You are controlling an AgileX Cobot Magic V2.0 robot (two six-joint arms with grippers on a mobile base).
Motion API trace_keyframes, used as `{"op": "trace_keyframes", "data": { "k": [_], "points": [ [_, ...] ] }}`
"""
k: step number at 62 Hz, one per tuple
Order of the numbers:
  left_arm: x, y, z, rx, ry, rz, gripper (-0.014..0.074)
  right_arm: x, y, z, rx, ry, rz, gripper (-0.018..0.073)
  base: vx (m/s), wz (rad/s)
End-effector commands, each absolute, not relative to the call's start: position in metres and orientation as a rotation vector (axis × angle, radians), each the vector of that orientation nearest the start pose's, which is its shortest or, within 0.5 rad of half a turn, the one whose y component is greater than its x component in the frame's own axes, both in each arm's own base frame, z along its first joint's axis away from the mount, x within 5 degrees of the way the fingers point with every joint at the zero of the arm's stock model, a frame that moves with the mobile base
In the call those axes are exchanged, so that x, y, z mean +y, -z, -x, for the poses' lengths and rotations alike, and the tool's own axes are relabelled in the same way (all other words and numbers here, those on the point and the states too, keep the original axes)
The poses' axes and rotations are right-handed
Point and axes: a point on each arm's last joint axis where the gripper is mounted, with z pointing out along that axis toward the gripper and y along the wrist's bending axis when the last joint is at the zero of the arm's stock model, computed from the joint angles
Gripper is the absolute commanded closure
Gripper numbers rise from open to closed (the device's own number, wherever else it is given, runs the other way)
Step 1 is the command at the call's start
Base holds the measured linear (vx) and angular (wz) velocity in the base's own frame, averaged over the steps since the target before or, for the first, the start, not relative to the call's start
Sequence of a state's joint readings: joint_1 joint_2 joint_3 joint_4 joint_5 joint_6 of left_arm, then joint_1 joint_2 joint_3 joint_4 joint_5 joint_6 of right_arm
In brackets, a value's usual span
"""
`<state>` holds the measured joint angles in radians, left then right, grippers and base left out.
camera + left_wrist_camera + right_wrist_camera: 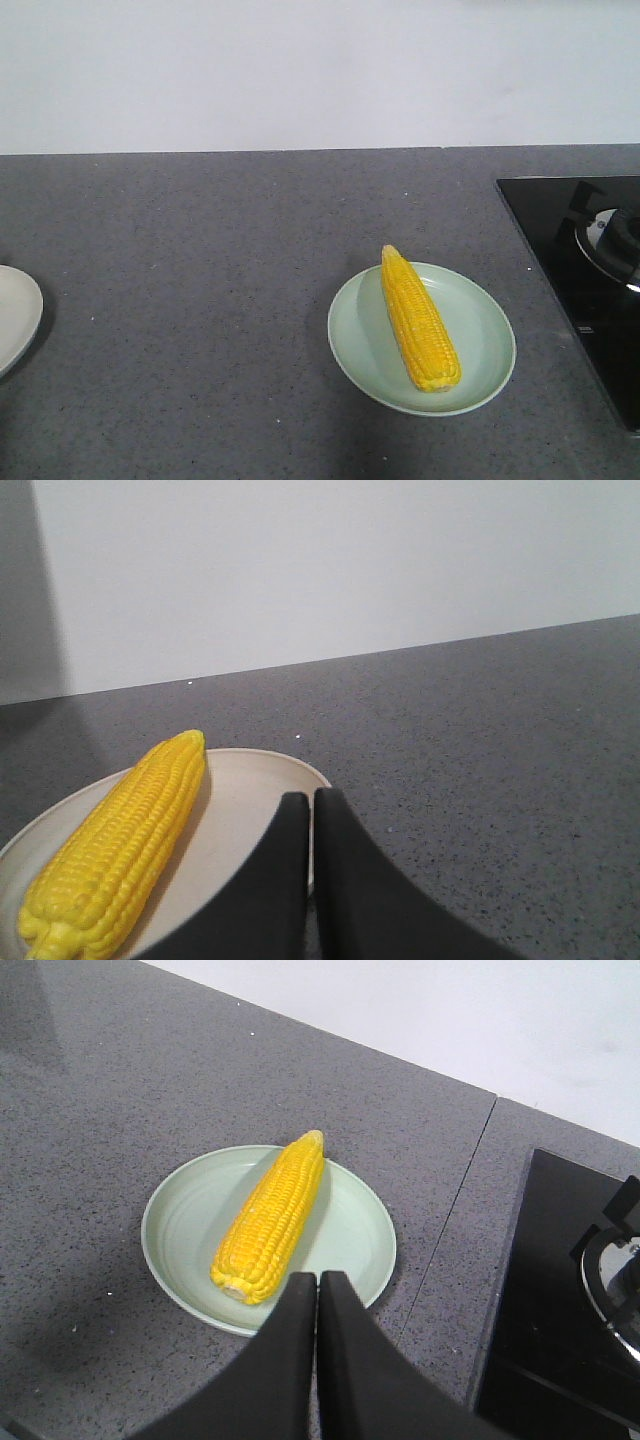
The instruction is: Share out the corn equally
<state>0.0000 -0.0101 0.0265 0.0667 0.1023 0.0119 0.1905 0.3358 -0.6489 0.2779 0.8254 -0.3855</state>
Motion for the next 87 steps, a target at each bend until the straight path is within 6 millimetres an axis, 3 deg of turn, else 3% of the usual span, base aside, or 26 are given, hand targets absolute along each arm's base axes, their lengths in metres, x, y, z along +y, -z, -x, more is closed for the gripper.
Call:
{"op": "trace_keyframes", "data": {
  "k": [1, 63, 69, 78, 87],
  "points": [
    [0.0, -0.202, -0.055, 1.507, -0.041, -0.043, 0.0603, 0.027, -0.347, -0.049, 1.836, -0.191, 0.478, 0.0564, 0.0, 0.0],
    [0.0, -0.203, -0.055, 1.507, -0.041, -0.043, 0.0603, 0.027, -0.346, -0.049, 1.839, -0.188, 0.478, 0.0564, 0.0, 0.0],
    [0.0, -0.203, -0.055, 1.507, -0.041, -0.043, 0.0603, 0.027, -0.335, -0.054, 1.857, -0.183, 0.47, 0.0564, 0.0, 0.0],
    [0.0, -0.203, -0.055, 1.507, -0.041, -0.043, 0.0603, 0.025, -0.302, -0.068, 1.862, -0.146, 0.424, 0.0564, 0.0, 0.0],
    [0.0, -0.203, -0.055, 1.507, -0.041, -0.043, 0.0603, 0.018, -0.276, -0.072, 1.76, -0.136, 0.238, 0.0564, 0.0, 0.0]
  ]
}}
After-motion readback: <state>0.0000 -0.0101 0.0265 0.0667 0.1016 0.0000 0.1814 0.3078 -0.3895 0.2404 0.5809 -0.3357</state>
